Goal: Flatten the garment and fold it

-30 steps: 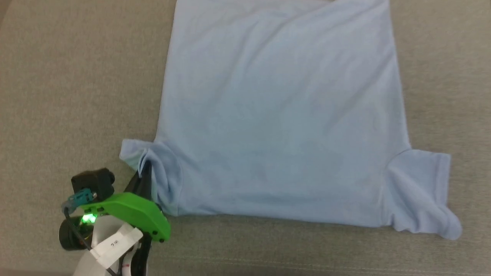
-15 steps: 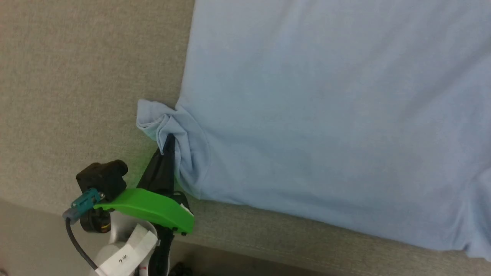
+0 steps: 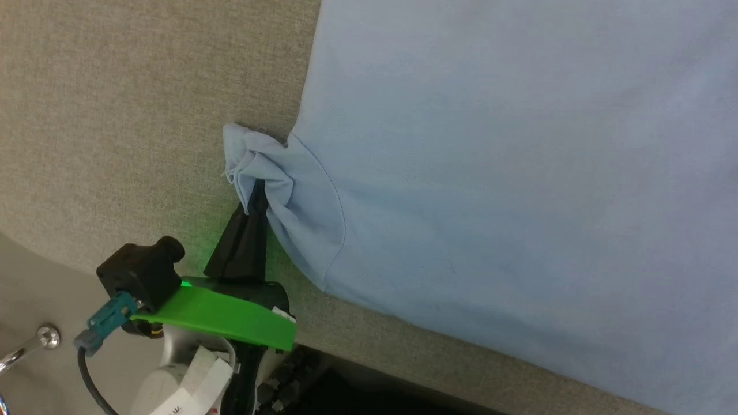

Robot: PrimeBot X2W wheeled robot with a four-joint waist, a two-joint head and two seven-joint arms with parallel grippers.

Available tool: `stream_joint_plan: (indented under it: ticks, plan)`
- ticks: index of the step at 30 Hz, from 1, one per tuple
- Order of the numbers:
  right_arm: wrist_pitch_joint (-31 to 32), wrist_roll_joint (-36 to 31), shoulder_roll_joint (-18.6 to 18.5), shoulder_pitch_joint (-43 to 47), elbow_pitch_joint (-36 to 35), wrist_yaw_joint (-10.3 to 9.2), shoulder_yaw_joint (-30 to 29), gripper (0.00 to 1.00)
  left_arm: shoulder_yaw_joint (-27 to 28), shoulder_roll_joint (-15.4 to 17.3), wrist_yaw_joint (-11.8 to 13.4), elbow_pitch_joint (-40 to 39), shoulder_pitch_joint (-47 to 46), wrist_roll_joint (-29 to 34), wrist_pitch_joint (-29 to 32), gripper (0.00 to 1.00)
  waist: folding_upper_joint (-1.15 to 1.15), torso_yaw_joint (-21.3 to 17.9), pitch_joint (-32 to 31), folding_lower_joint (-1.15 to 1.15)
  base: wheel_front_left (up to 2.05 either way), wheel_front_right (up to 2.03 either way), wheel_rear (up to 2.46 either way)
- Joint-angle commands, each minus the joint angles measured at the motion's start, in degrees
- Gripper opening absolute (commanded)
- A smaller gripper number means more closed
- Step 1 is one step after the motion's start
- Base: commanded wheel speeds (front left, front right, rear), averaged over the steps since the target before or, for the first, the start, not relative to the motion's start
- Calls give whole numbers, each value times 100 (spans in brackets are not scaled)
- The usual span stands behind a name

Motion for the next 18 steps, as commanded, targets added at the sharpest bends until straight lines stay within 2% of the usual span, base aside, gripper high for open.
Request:
stream_joint_plan:
  ticks: [1, 2, 4, 10, 14, 18]
  plan:
    - [236, 84, 75, 259, 222, -6, 103, 100, 38, 24, 77, 305, 23, -32, 125, 0, 0, 15, 55, 0, 0, 0, 0]
    - [331, 145, 73, 274, 201, -6, 114, 31, 42, 32, 81, 317, 21, -30, 126, 0, 0, -8, 37, 0, 0, 0, 0]
    - [409, 210, 57, 287, 127, -6, 96, 0, 37, 50, 74, 350, 5, -27, 134, 0, 0, -41, -14, 0, 0, 0, 0]
    - [114, 244, 99, 295, -95, -6, -126, 0, 49, 111, 66, 501, -57, -6, 132, 0, 0, -175, -422, 0, 0, 0, 0]
    - [-390, 350, 155, 363, -163, -6, -283, 0, 76, 208, 68, 622, -103, 38, 175, 0, 0, -343, -921, 0, 0, 0, 0]
    - [-716, 616, 24, 672, -288, -6, -291, 0, 135, 343, 112, 711, -101, 82, 293, 0, 0, -632, -1512, 0, 0, 0, 0]
